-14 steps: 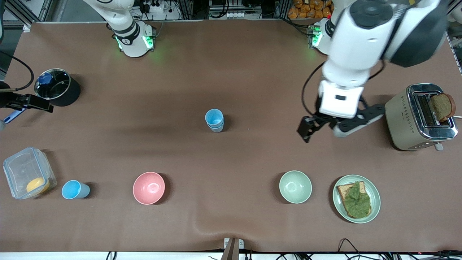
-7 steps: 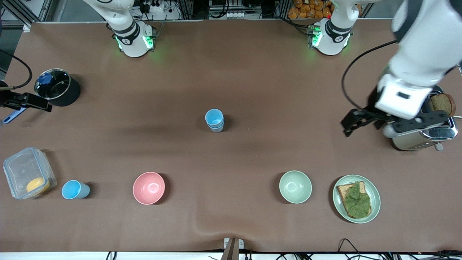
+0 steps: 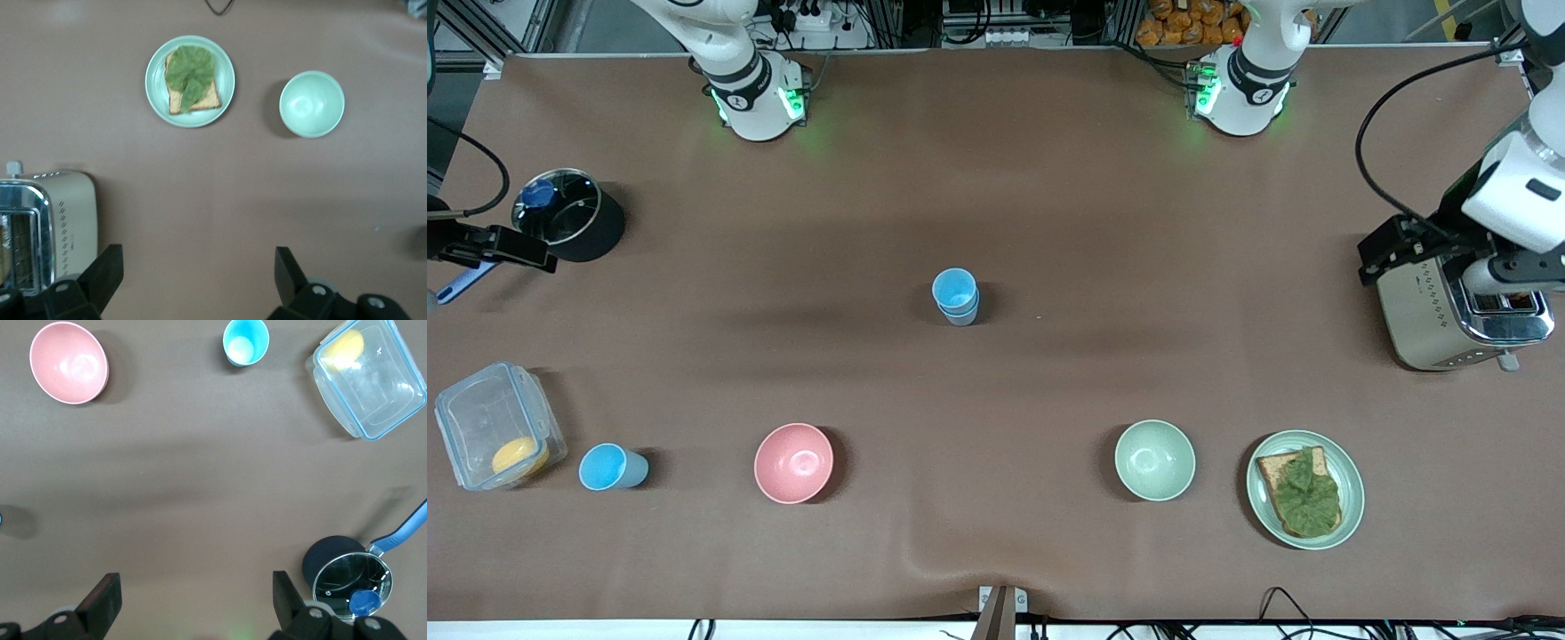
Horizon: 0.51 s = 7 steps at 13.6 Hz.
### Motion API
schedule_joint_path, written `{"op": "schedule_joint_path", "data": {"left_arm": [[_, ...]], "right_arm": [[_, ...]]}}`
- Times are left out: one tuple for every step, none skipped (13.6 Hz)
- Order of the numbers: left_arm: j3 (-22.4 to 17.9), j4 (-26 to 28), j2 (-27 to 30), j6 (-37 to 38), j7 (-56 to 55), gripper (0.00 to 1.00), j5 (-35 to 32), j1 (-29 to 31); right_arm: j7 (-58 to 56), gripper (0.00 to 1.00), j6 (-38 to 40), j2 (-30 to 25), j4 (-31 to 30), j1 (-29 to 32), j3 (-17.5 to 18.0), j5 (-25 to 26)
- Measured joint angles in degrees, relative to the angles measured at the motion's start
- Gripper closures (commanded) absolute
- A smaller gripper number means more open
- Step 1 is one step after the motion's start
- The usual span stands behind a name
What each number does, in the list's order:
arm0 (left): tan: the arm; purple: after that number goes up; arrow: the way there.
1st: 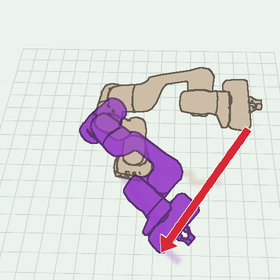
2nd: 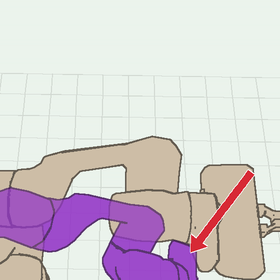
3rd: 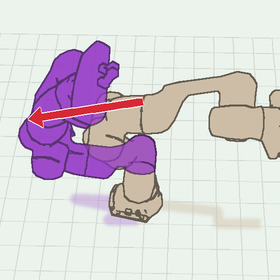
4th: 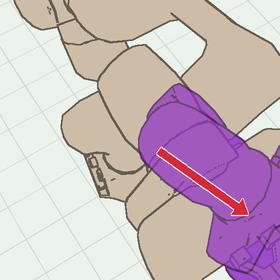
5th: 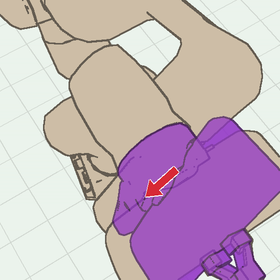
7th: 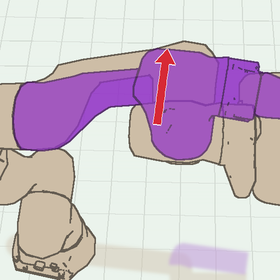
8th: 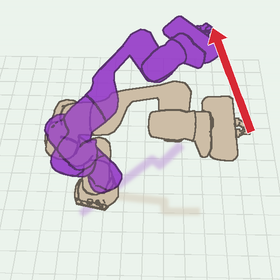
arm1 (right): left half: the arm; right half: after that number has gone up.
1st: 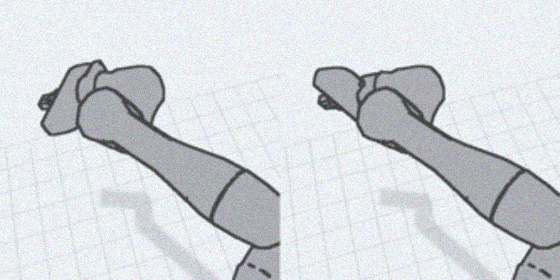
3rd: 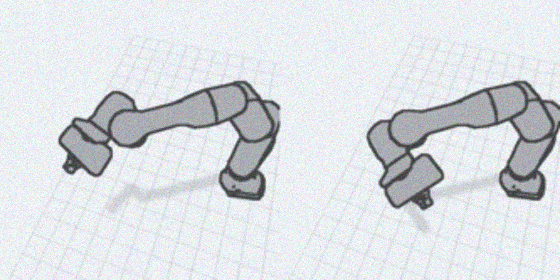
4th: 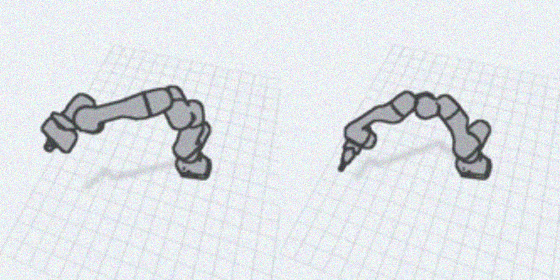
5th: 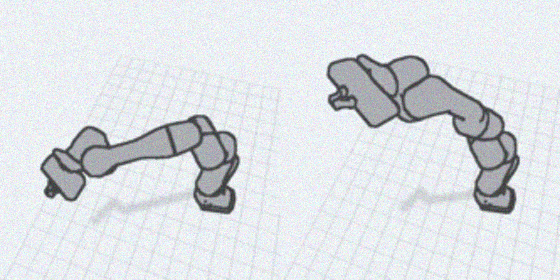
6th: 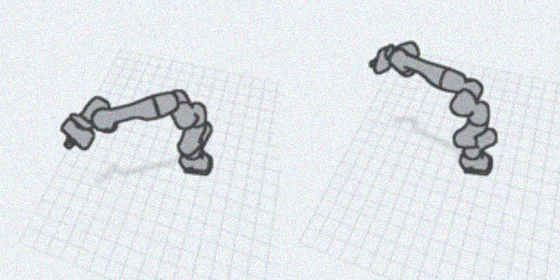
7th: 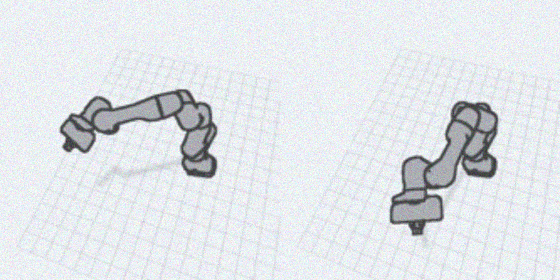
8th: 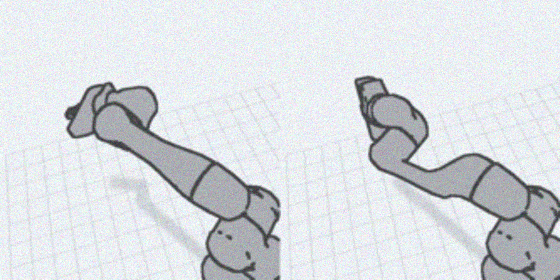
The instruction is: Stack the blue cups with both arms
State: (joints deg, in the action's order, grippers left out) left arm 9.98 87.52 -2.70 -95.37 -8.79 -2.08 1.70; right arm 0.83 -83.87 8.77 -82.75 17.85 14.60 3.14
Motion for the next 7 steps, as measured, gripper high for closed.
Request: {"op": "schedule_joint_path", "data": {"left_arm": [[-0.36,1.62,1.40,0.34,0.33,0.00,0.22,-0.03],[-0.70,2.65,2.45,1.07,0.40,0.00,0.84,-0.03],[-1.04,3.28,3.16,1.68,0.49,0.00,1.65,-0.05],[-1.36,3.58,3.55,1.98,0.84,0.00,1.93,-0.05],[-1.63,3.73,3.72,2.10,1.50,0.00,1.98,-0.05],[-1.89,3.80,3.76,2.29,2.26,0.00,1.98,-0.06],[-2.14,3.86,3.76,2.51,2.54,0.00,1.98,-0.06]], "right_arm": [[0.00,0.00,-0.48,-0.46,-0.70,0.00,0.00,0.00],[0.01,0.00,-0.80,-0.96,-1.44,0.01,-0.01,-0.01],[0.02,0.00,-0.98,-1.39,-2.08,0.02,-0.02,-0.04],[0.02,0.00,-1.09,-1.74,-2.57,0.03,-0.03,-0.05],[0.02,0.00,-1.14,-2.03,-2.89,0.04,-0.03,-0.05],[0.02,0.00,-1.20,-2.31,-3.20,0.05,-0.04,-0.06],[0.02,0.00,-1.28,-2.52,-3.45,0.06,-0.04,-0.06]]}}
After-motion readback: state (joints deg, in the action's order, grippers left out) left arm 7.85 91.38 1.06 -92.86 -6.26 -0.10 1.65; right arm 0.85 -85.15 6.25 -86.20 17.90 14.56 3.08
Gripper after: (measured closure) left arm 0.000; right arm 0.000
